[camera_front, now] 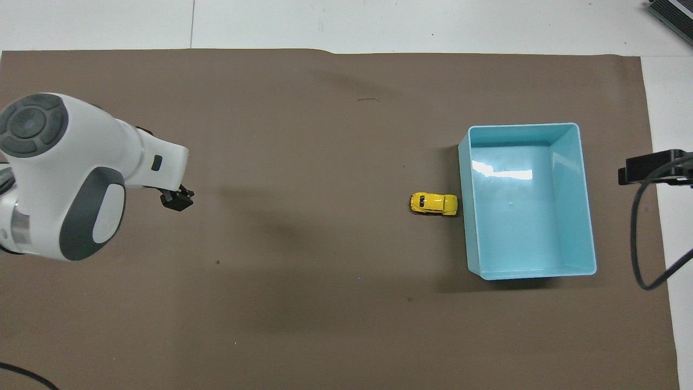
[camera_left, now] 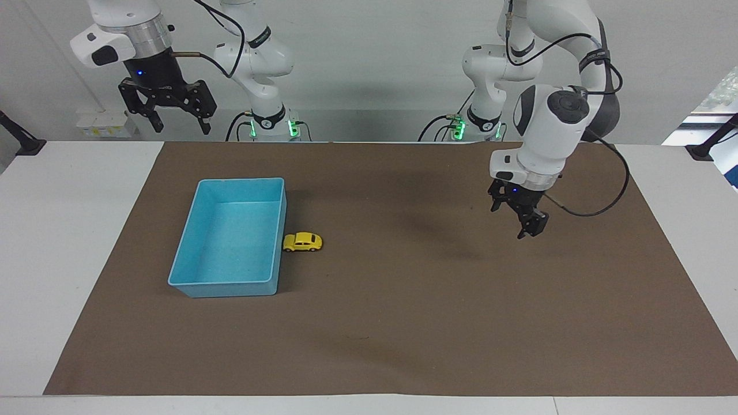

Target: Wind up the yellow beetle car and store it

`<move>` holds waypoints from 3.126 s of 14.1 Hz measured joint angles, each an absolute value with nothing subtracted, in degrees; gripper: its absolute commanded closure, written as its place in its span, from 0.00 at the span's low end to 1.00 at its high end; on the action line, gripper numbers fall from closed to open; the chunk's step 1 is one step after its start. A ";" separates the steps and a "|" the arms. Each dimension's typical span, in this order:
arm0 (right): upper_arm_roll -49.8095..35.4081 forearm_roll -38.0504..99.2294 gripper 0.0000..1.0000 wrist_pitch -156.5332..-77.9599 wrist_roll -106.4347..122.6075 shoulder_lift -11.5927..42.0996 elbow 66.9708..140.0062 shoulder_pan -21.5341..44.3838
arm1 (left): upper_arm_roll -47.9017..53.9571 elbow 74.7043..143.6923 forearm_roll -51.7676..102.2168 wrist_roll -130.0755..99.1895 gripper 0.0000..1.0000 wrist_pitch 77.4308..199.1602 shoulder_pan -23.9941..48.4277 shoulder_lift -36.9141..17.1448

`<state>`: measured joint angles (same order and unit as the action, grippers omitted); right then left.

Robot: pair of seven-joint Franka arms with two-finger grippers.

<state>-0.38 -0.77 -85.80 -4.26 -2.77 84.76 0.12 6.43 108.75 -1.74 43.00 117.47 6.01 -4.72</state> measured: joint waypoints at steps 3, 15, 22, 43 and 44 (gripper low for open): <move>-0.38 -0.77 0.00 -85.80 -4.26 -2.77 84.76 0.12 | 6.35 106.20 -1.75 26.29 0.00 113.30 3.70 -4.10; -0.38 -0.77 0.00 -85.80 -4.26 -2.77 84.76 0.12 | 6.10 92.30 1.97 0.59 0.00 96.68 -3.75 -3.45; -0.38 -0.77 0.00 -85.80 -4.26 -2.77 84.76 0.12 | 6.58 90.34 1.99 0.31 0.00 90.36 -4.99 -0.16; -1.81 0.71 0.00 -85.09 42.00 -3.37 85.24 2.23 | 6.80 93.22 1.99 0.35 0.00 90.19 -4.99 1.70; -2.11 0.78 0.00 -85.08 43.07 -3.37 85.31 2.27 | 6.80 93.22 1.99 0.35 0.00 90.19 -4.99 1.70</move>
<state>-2.11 0.78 -85.08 43.07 -3.37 85.31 2.27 6.80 93.22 1.99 0.35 90.19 -4.99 1.70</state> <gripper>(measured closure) 0.000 0.000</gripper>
